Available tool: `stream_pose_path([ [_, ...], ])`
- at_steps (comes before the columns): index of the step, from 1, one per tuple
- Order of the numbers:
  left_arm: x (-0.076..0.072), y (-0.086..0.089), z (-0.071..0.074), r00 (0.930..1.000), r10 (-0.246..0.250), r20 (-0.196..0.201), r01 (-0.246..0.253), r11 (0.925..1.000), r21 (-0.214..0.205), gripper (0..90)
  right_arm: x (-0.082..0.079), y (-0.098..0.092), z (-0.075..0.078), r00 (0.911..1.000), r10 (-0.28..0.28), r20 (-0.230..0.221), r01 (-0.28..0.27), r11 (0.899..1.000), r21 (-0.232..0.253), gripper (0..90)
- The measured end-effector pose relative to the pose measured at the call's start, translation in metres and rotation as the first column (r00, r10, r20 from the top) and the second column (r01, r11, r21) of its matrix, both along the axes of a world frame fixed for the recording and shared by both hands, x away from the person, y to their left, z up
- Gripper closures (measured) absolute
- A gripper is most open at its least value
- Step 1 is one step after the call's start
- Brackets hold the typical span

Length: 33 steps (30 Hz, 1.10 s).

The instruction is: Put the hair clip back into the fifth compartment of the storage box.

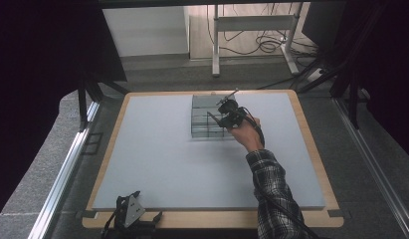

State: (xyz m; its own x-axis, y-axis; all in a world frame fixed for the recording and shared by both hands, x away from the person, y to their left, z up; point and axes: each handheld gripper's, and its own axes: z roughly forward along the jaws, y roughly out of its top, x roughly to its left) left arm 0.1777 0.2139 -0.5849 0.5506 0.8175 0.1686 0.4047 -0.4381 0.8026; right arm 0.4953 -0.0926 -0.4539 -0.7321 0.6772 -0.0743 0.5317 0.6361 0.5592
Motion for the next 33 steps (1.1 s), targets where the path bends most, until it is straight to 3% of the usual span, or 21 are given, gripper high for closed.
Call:
stream_pose_path([
  [21, 0.0, 0.0, 0.0, 1.0, -0.002, 0.001, 0.002, 1.0, 0.0, 0.0, 0.015, 0.011, -0.028, 0.9995, -0.015, -0.03, 0.014, 1.0, -0.024, 76.3],
  [33, 0.0, 0.0, 0.0, 1.0, -0.001, 0.001, 0.001, 1.0, 0.0, 0.0, 0.016, 0.012, -0.031, 0.9995, -0.01, -0.031, 0.009, 1.0, -0.022, 72.9],
])
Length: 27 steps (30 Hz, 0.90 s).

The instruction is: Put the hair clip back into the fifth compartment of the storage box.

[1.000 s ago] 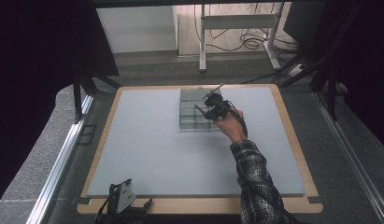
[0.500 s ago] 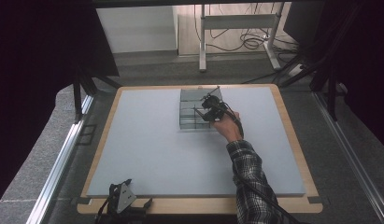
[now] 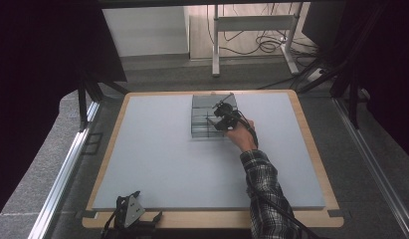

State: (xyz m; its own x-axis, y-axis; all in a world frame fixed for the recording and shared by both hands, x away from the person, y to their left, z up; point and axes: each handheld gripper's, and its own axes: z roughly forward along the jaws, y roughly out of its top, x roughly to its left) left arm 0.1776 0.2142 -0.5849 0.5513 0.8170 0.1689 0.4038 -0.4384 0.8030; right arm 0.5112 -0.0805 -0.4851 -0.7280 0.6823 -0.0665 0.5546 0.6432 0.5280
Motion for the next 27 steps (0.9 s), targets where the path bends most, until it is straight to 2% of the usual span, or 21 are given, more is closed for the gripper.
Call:
stream_pose_path([
  [10, 0.0, 0.0, 0.0, 1.0, 0.0, 0.0, 0.0, 1.0, 0.0, 0.0, -0.001, 0.0, 0.004, 1.0, -0.003, 0.007, 0.003, 1.0, 0.004, 67.8],
  [16, 0.0, 0.0, 0.0, 1.0, -0.001, 0.0, 0.001, 1.0, 0.0, 0.0, -0.004, -0.003, 0.014, 0.9995, -0.011, 0.031, 0.01, 1.0, 0.008, 62.7],
  [22, 0.0, 0.0, 0.0, 1.0, 0.0, -0.001, 0.0, 1.0, 0.0, 0.0, -0.013, -0.003, 0.021, 0.9987, 0.016, 0.047, -0.017, 1.0, 0.02, 59.6],
  [27, 0.0, 0.0, 0.0, 1.0, 0.0, -0.002, 0.0, 1.0, 0.0, 0.0, -0.019, -0.002, 0.021, 0.9982, 0.037, 0.047, -0.038, 0.999, 0.019, 57.5],
])
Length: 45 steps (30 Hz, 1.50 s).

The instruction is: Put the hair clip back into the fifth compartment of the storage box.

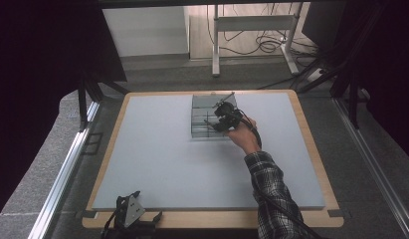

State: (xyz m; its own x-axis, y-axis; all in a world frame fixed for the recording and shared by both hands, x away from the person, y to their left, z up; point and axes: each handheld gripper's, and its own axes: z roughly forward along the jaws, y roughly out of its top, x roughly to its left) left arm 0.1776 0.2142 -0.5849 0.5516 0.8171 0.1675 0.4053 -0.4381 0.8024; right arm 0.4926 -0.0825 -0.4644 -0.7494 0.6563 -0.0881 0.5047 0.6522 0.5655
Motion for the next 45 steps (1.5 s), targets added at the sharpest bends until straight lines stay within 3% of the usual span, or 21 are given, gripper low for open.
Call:
stream_pose_path([
  [22, 0.0, 0.0, 0.0, 1.0, 0.0, -0.001, 0.0, 1.0, 0.004, 0.0, -0.02, -0.011, 0.009, 0.9997, 0.024, 0.004, -0.025, 0.998, 0.061, 46.9],
  [45, 0.0, 0.0, 0.0, 1.0, 0.001, 0.0, -0.001, 1.0, 0.003, 0.0, -0.037, -0.025, 0.016, 0.9993, 0.028, 0.023, -0.029, 0.997, 0.066, 37.0],
])
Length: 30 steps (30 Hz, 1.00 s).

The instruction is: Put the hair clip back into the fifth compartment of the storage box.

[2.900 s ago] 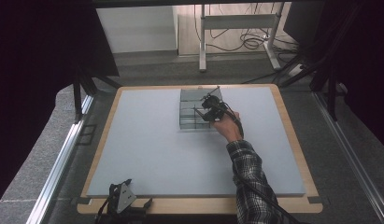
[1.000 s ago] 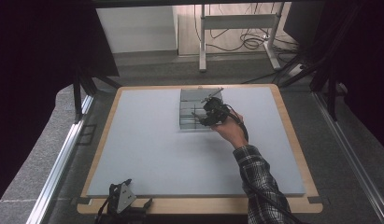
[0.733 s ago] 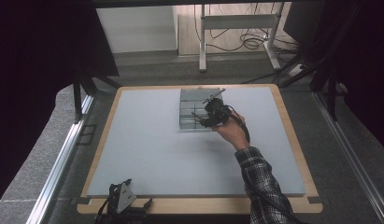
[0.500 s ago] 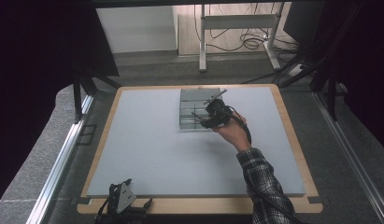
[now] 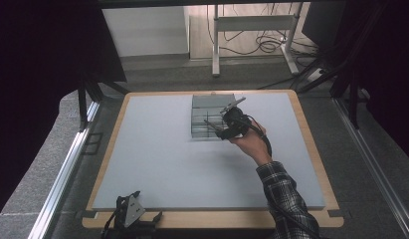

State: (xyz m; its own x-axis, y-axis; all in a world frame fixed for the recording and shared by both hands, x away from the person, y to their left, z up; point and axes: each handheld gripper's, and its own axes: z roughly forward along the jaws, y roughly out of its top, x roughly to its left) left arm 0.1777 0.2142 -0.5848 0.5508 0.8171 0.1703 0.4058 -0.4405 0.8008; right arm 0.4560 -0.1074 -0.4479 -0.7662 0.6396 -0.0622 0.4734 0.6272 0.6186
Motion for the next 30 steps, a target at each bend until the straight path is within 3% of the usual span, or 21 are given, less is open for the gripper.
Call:
stream_pose_path([
  [30, 0.0, 0.0, 0.0, 1.0, 0.0, -0.001, 0.0, 1.0, 0.0, 0.0, -0.02, -0.023, -0.001, 0.9999, -0.002, 0.015, 0.002, 1.0, -0.005, 29.5],
])
